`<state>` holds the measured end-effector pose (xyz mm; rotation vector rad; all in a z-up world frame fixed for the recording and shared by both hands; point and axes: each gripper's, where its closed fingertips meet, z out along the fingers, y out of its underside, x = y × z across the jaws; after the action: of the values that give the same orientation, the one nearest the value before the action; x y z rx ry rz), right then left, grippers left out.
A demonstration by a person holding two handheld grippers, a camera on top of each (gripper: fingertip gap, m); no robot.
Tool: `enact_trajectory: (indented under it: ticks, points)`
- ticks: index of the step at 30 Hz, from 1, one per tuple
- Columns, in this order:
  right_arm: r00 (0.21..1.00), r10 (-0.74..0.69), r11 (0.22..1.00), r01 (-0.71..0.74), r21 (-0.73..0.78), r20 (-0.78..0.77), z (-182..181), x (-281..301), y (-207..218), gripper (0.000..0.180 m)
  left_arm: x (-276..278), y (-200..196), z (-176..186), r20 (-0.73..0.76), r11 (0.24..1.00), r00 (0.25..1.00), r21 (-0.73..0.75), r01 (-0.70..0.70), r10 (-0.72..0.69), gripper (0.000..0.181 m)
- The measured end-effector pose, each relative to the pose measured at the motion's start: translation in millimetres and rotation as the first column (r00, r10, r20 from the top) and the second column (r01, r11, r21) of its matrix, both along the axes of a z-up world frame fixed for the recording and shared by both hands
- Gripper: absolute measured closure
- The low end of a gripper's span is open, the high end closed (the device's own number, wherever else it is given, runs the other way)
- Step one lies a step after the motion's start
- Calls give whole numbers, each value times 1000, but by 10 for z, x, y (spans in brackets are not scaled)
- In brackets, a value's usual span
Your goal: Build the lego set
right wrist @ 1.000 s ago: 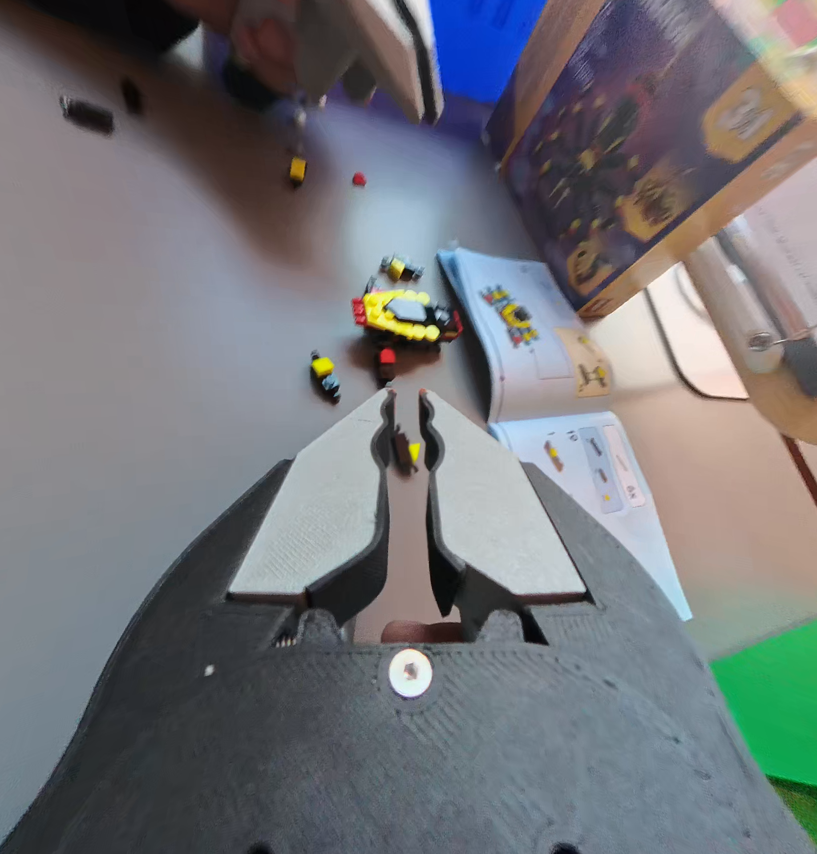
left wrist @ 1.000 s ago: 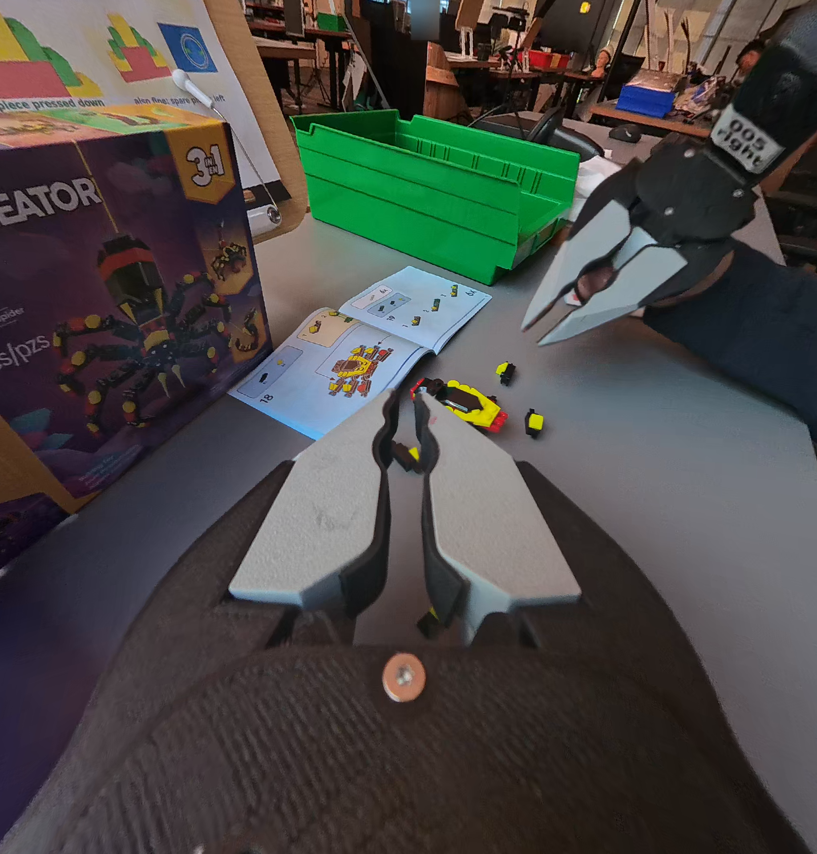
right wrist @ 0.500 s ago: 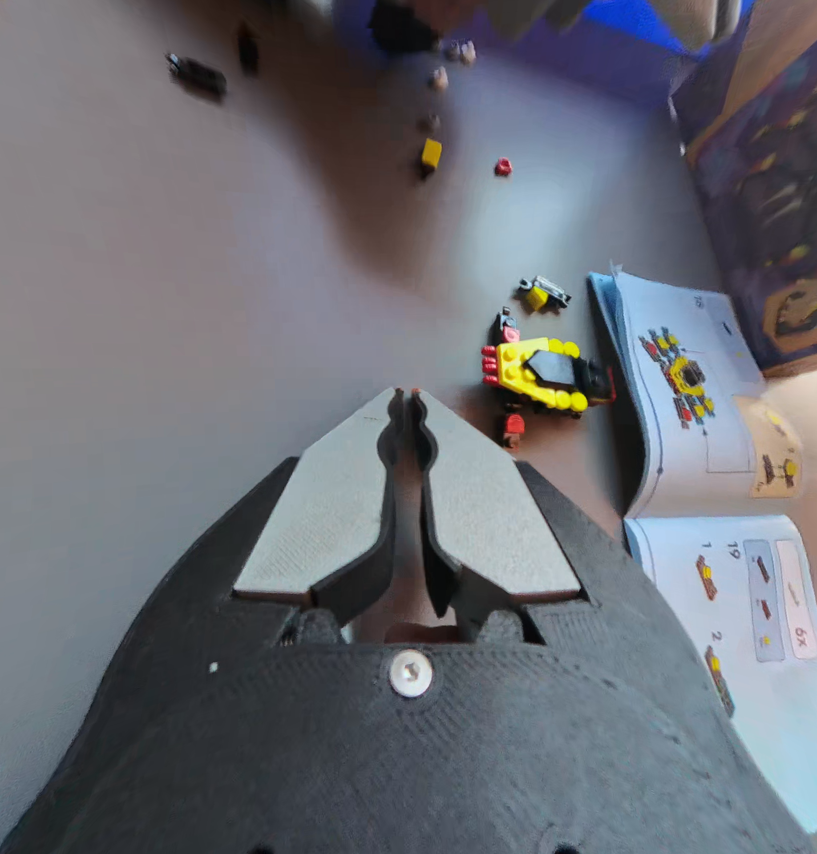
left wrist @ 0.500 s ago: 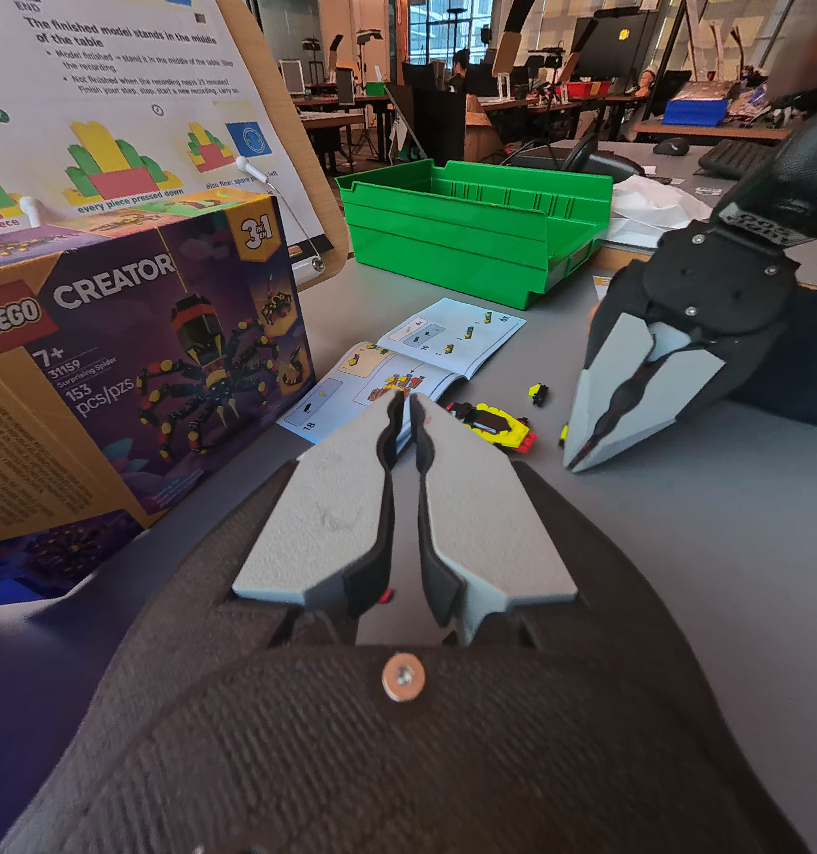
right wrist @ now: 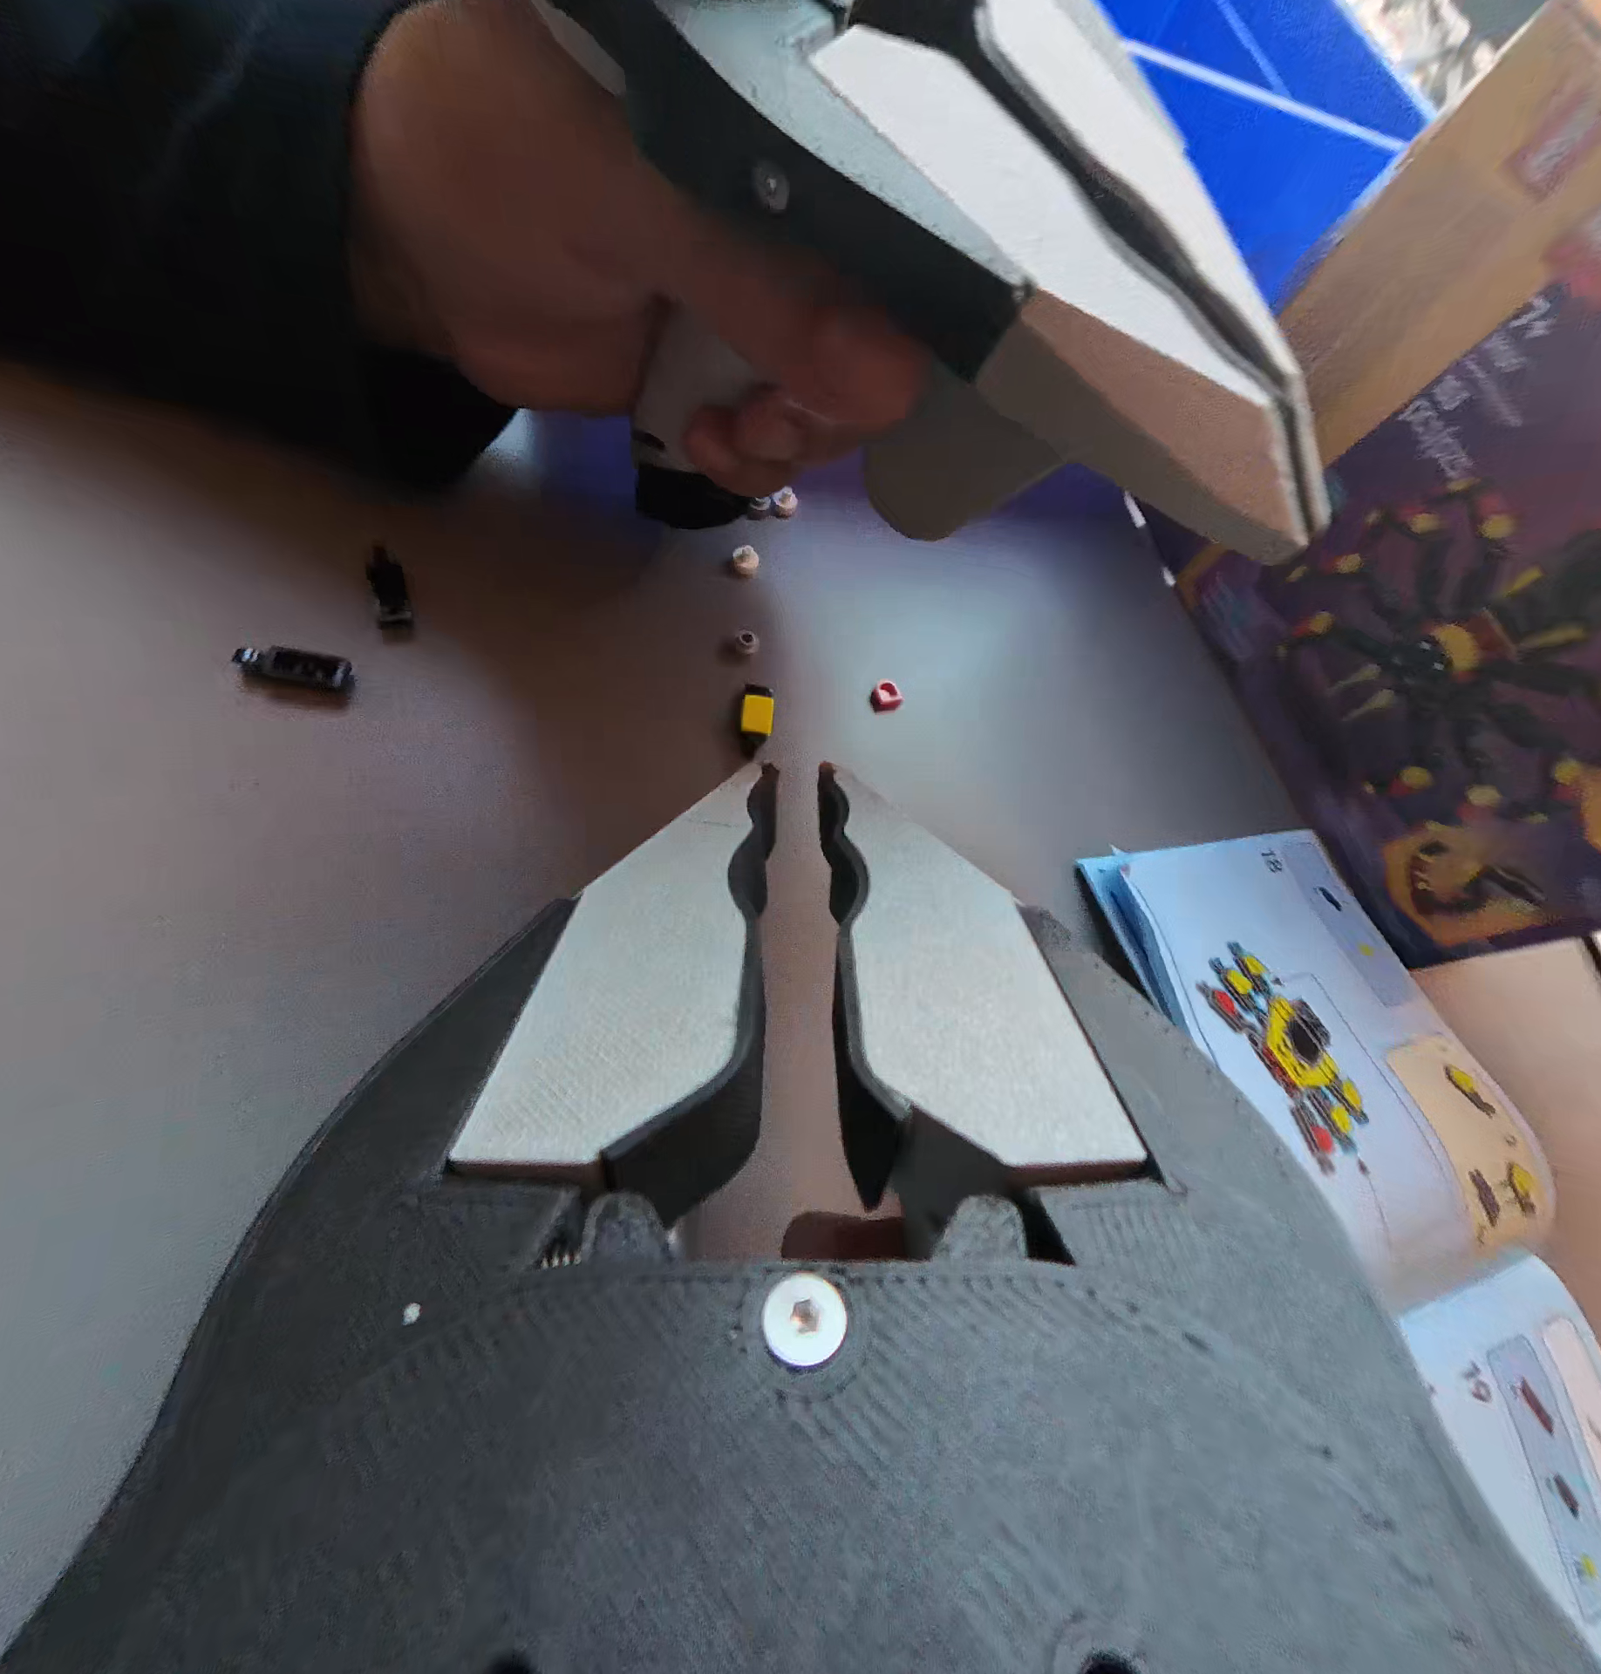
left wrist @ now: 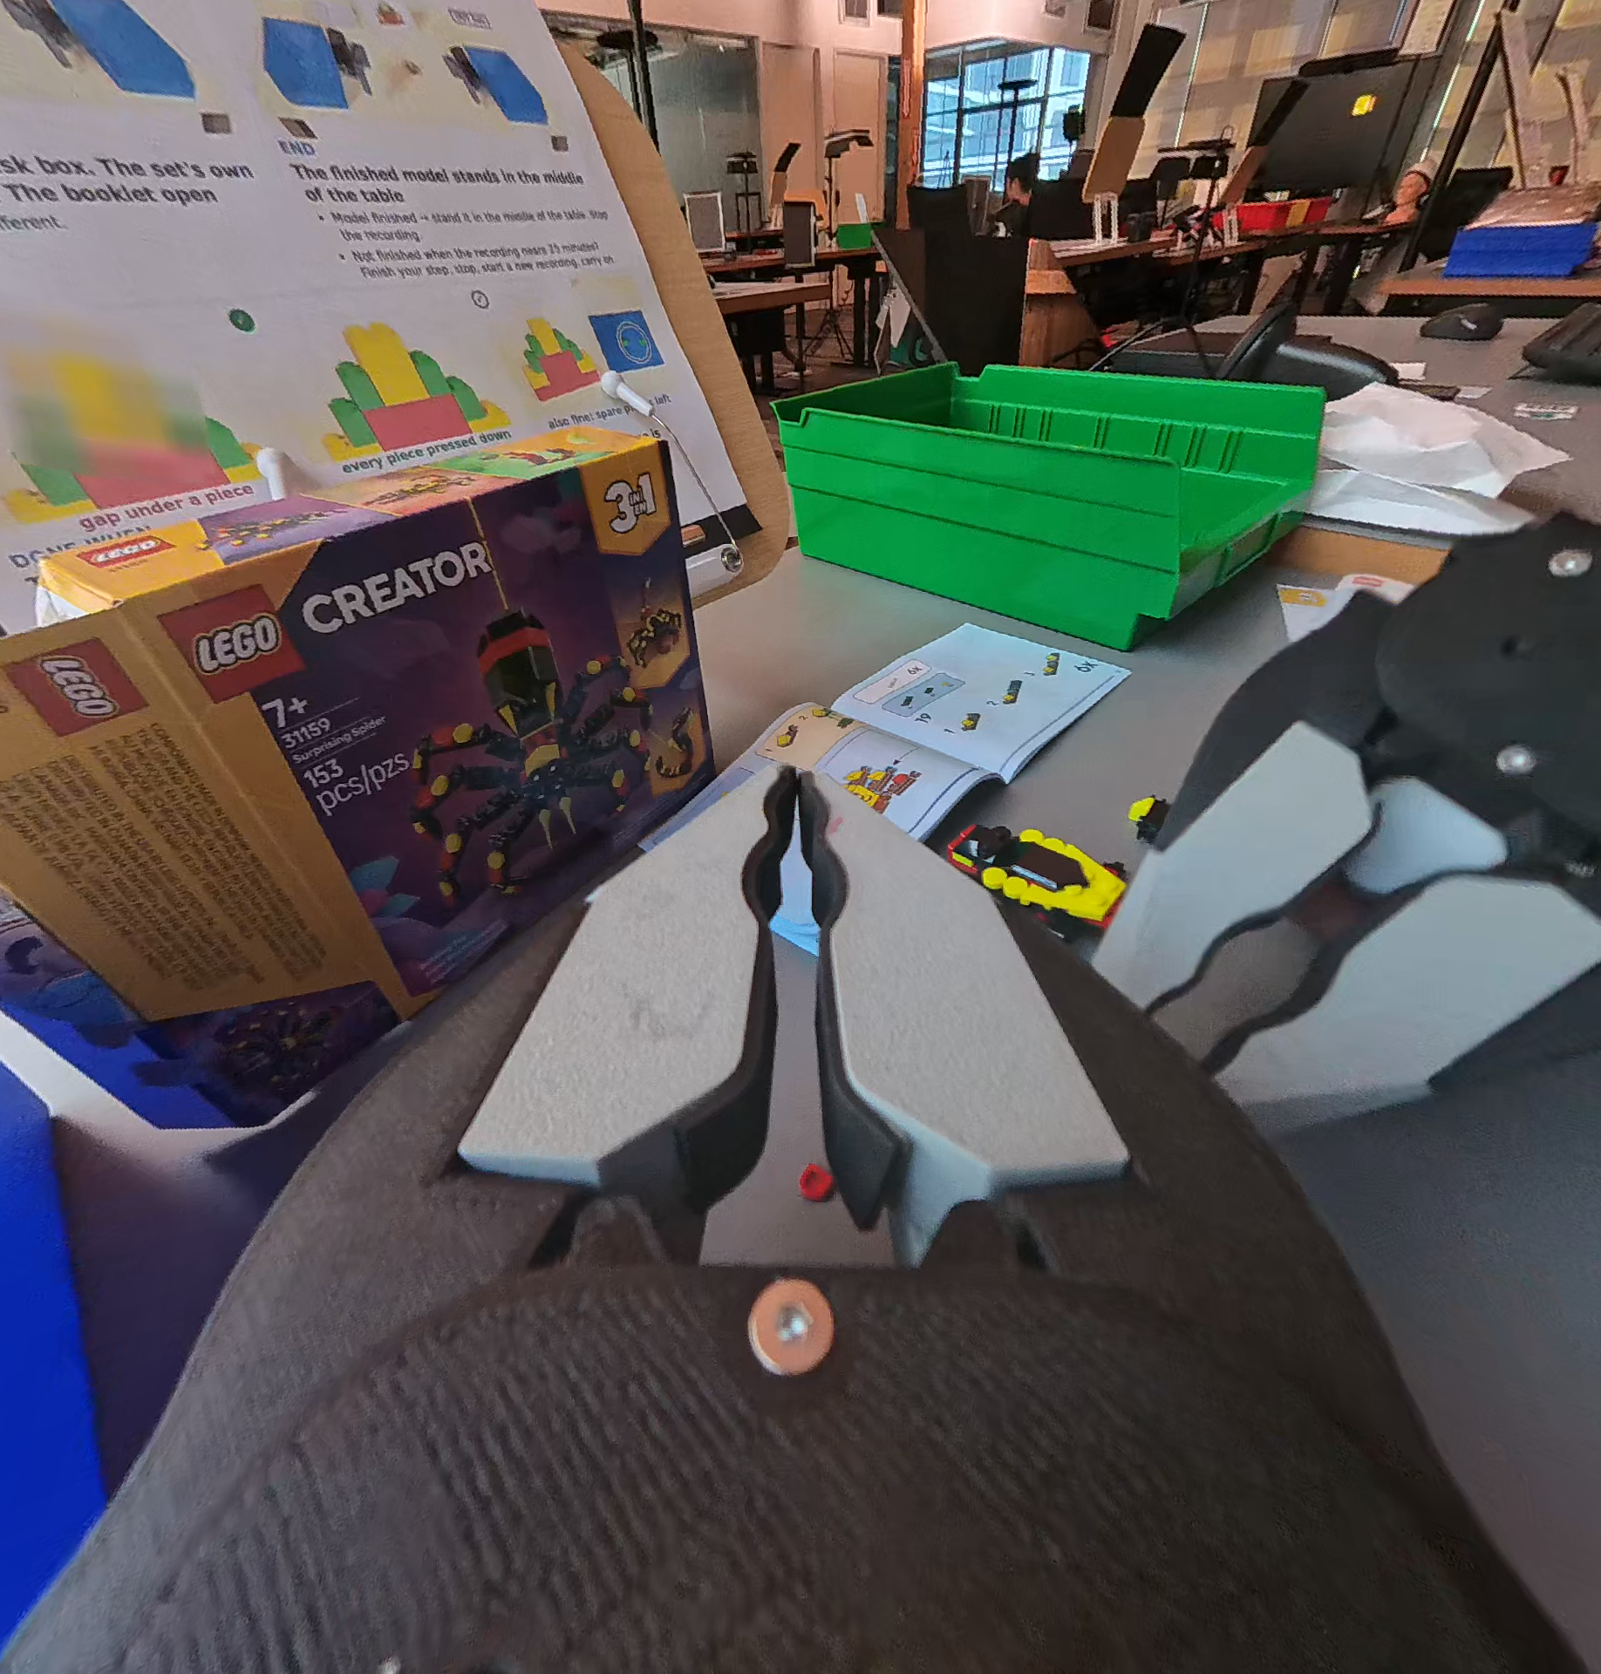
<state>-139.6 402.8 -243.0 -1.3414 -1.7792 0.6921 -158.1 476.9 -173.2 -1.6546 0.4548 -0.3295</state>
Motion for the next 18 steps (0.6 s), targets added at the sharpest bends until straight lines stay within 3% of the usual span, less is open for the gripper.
enact_trajectory:
  ticks: [5, 9, 18]
  points:
    - [993, 18, 1000, -19, 2, 116, -233, -180, -68, 158, -35, 14, -7, 11, 1000, 1000, -8, -10, 10, 181]
    - [988, 27, 1000, -29, 5, 151, -285, -271, -60, 164, 3, 1, -8, -10, 1000, 1000, -1, -2, 2, 181]
    - [921, 328, 943, -333, -13, 208, -295, 189, -345, 173, -48, 10, -29, -17, 1000, 1000, -10, -2, 2, 181]
